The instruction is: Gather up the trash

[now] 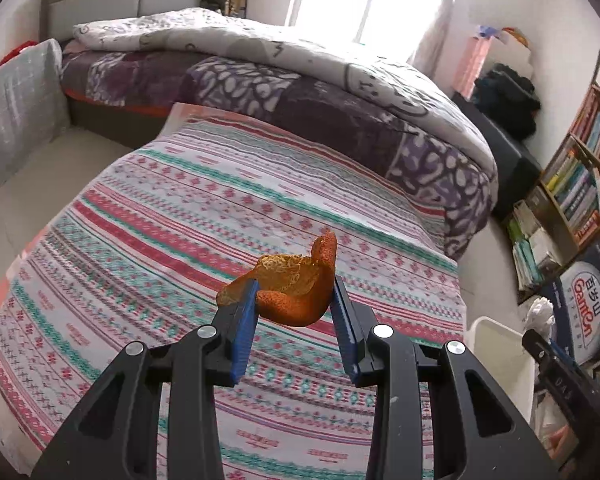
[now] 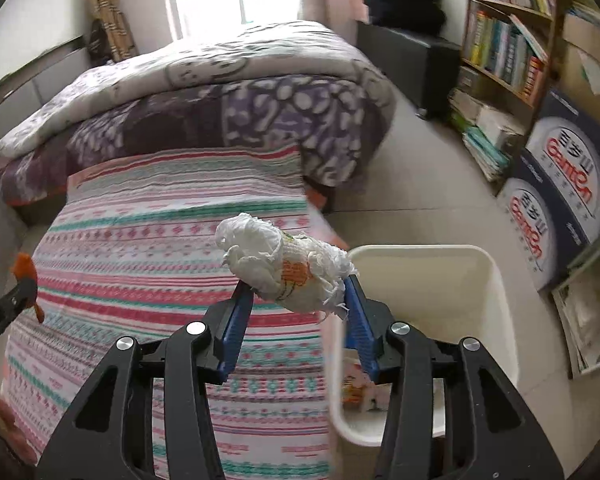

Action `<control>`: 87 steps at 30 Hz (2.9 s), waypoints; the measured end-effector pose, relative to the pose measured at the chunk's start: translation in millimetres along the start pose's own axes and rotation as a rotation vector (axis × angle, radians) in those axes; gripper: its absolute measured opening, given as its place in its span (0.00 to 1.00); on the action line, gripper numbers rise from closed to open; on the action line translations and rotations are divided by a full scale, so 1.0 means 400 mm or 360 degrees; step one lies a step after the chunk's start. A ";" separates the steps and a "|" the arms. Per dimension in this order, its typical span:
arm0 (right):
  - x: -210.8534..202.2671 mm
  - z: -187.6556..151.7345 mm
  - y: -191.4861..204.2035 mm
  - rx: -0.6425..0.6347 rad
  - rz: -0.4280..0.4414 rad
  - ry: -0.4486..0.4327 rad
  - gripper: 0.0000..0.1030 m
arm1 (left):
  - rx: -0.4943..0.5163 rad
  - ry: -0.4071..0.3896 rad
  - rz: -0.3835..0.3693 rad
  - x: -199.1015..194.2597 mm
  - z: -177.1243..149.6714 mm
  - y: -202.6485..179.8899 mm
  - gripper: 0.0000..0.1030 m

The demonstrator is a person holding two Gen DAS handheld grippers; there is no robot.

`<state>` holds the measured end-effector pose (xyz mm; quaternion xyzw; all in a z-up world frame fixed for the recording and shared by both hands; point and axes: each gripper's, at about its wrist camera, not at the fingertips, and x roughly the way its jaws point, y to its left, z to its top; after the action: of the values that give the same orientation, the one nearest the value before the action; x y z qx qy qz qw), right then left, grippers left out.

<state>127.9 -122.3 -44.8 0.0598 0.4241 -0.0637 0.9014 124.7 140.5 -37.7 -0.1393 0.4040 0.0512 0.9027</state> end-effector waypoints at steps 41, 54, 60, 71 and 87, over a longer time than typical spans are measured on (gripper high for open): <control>-0.176 0.000 -0.458 0.0732 -0.0372 -0.0326 0.93 | 0.0660 0.0240 -0.0564 0.052 -0.273 -0.627 0.71; -0.242 -0.032 -0.260 0.0337 -0.0321 -0.0569 0.93 | 0.0616 -0.0228 -0.0118 -0.115 -0.182 -0.416 0.90; -0.255 -0.068 -0.182 0.0234 -0.0214 -0.0580 0.93 | 0.0472 -0.0505 0.0063 -0.206 -0.138 -0.291 0.93; -0.248 -0.114 -0.075 0.0048 -0.0103 -0.0572 0.93 | 0.0391 -0.0439 0.0195 -0.213 -0.130 -0.212 0.93; -0.232 -0.121 -0.059 0.0043 -0.0117 -0.0562 0.93 | 0.0342 -0.0421 0.0183 -0.197 -0.135 -0.193 0.93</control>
<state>28.6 -131.7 -5.0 0.0444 0.2602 -0.1118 0.9580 49.1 52.6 2.8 -0.0108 0.2921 0.0770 0.9532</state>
